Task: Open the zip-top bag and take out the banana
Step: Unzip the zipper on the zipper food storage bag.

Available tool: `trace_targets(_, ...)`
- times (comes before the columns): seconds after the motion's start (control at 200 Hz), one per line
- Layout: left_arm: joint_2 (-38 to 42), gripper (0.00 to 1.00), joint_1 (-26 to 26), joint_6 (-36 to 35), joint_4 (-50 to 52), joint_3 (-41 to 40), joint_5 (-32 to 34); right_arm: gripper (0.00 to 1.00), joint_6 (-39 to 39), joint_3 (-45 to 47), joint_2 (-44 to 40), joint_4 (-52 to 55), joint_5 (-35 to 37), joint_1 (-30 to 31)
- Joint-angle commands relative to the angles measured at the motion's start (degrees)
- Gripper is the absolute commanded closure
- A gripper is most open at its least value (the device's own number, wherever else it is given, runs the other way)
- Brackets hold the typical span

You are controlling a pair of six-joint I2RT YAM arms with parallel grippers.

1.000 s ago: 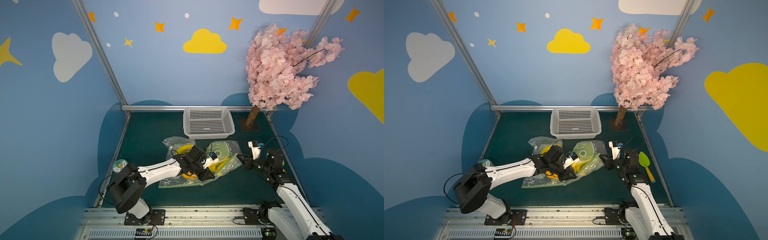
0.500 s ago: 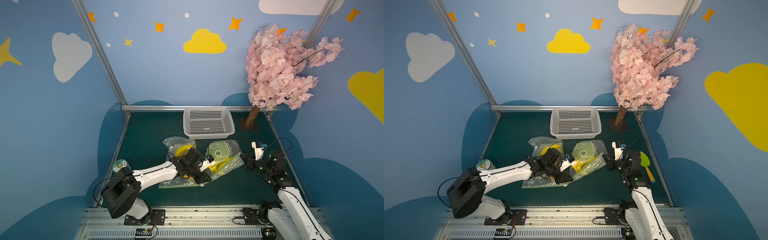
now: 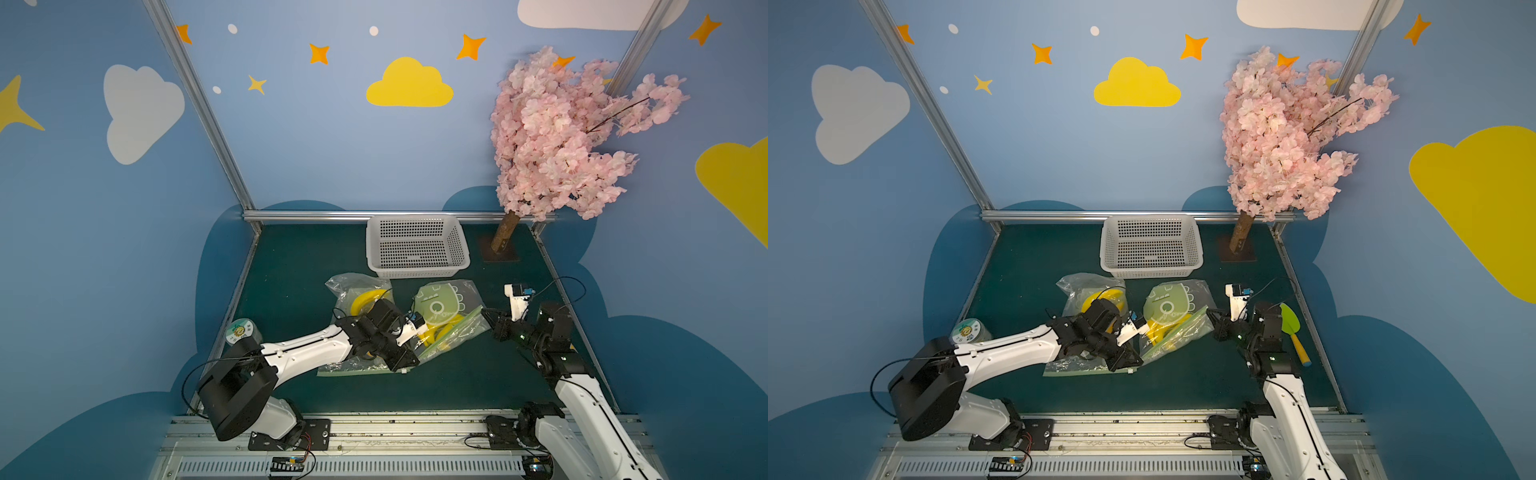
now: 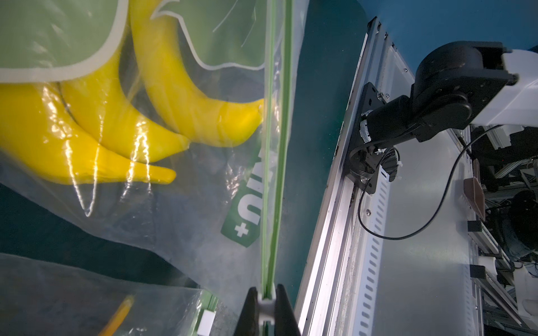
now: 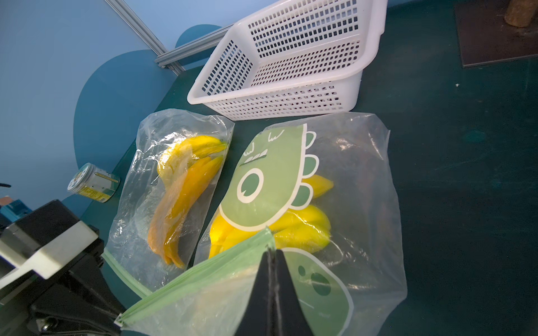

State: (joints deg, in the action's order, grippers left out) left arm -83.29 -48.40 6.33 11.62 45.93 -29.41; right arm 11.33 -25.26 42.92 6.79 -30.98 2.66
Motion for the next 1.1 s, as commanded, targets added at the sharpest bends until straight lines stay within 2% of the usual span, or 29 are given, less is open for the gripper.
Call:
trace_targets(0.0, 1.2, 0.93, 0.1, 0.4, 4.1, -1.1, 0.1, 1.00, -0.7, 0.2, -0.3, -2.4, 2.8, -1.0)
trace_targets(0.566, 2.2, 0.93, 0.2, 0.4, 4.8, -1.9, 0.1, 1.00, -0.8, 0.4, -1.2, -1.5, 5.0, -1.1)
trace_targets(0.896, 2.8, 0.92, 0.2, 0.2, 5.5, -2.2, 0.1, 1.00, -0.5, 0.9, -1.7, -2.3, 4.1, -1.2)
trace_targets(0.986, 3.7, 0.88, 0.3, 1.2, 3.3, -1.6, 1.1, 1.00, -0.3, 1.4, -1.5, -3.5, 2.7, -1.2)
trace_targets(1.026, 4.3, 0.79, 0.4, 1.9, 1.7, -0.9, 1.7, 1.00, -0.3, 2.1, -1.6, -4.7, 1.3, -1.1)
trace_targets(1.096, 5.2, 0.67, 0.5, 2.7, -0.9, 1.0, 3.3, 1.00, 0.4, 3.3, -2.2, -6.5, -0.1, -1.1)
